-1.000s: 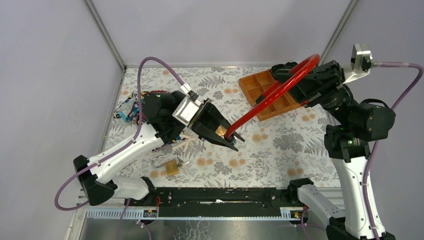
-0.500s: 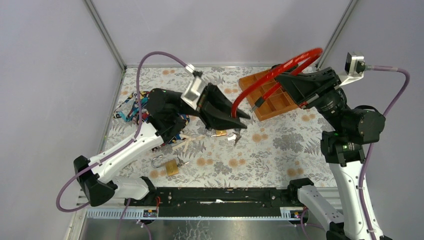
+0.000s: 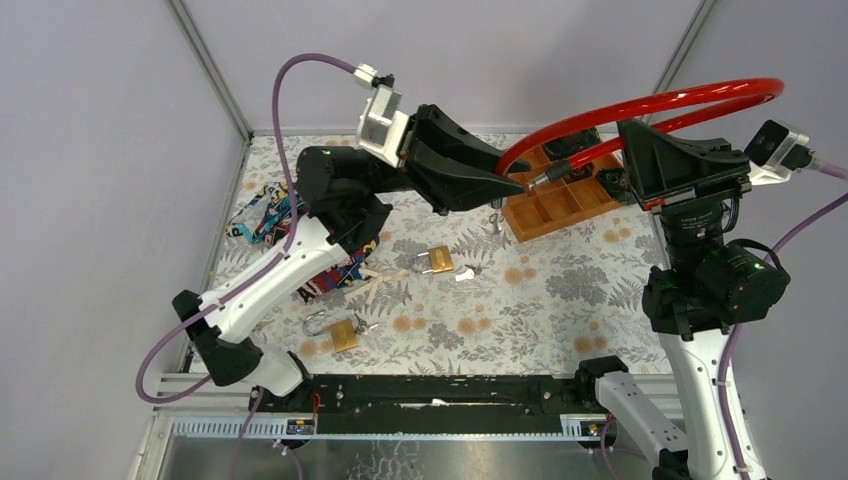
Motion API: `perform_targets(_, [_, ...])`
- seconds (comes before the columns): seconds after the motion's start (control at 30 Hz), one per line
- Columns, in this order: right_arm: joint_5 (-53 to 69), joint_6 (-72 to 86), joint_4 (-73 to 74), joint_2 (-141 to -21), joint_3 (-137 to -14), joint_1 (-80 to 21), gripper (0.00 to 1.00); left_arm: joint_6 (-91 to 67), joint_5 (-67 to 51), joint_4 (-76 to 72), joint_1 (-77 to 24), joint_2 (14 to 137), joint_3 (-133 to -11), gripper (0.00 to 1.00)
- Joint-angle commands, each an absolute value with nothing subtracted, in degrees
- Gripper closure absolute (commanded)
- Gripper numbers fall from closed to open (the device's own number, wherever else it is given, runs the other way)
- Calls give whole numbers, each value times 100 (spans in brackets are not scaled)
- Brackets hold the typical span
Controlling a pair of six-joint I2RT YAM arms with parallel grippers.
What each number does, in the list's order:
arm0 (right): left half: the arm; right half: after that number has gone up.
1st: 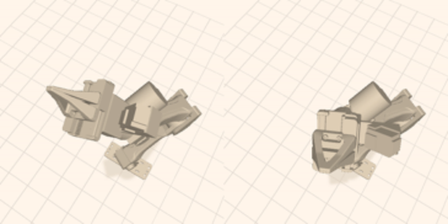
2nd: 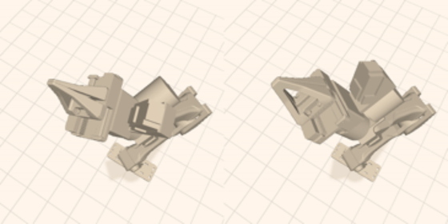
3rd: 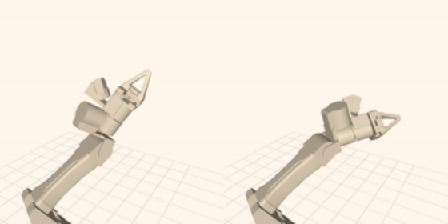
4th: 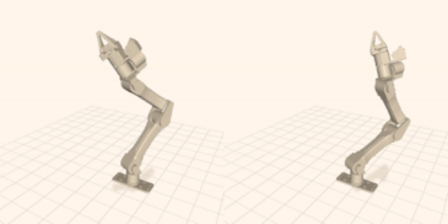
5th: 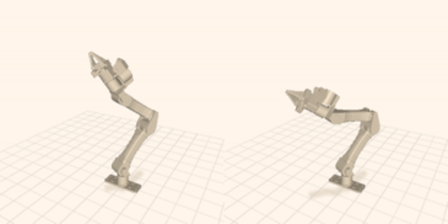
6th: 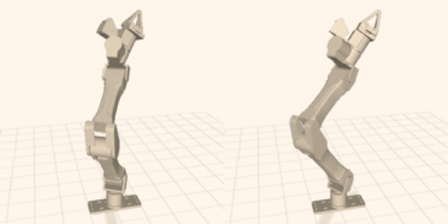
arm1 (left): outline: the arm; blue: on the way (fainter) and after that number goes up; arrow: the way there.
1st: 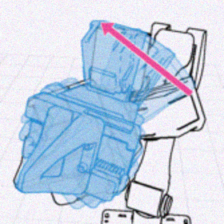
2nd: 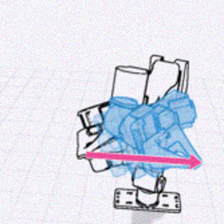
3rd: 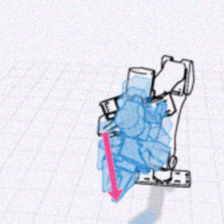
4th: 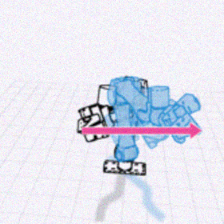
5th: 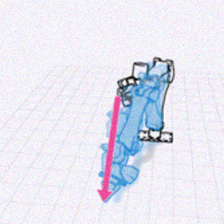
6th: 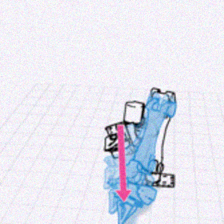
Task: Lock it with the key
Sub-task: Lock the lock.
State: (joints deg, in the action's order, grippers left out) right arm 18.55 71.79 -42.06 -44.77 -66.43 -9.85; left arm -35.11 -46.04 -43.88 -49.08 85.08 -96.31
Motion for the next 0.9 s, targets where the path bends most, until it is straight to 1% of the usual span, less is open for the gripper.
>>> perform_targets(0.0, [1310,7604,-4856,-4482,-6854,-998,100,-3316,-4358,-4545,-4933,8619,-9770,100])
perform_targets(0.3, [1042,7503,-4659,-4473,-6667,-993,100,-3588,-4100,-4477,-5038,9287,-10876,100])
perform_targets(0.53, [738,7611,-4957,-4556,-6561,-993,100,-3517,-4057,-4482,-5113,9201,-10667,100])
perform_targets(0.67, [663,7768,-5093,-4605,-6562,-993,100,-3517,-4029,-4527,-5169,9336,-10851,100])
perform_targets(0.87, [755,7805,-4890,-4582,-6686,-989,100,-3252,-3891,-4612,-5191,9594,-11125,100])
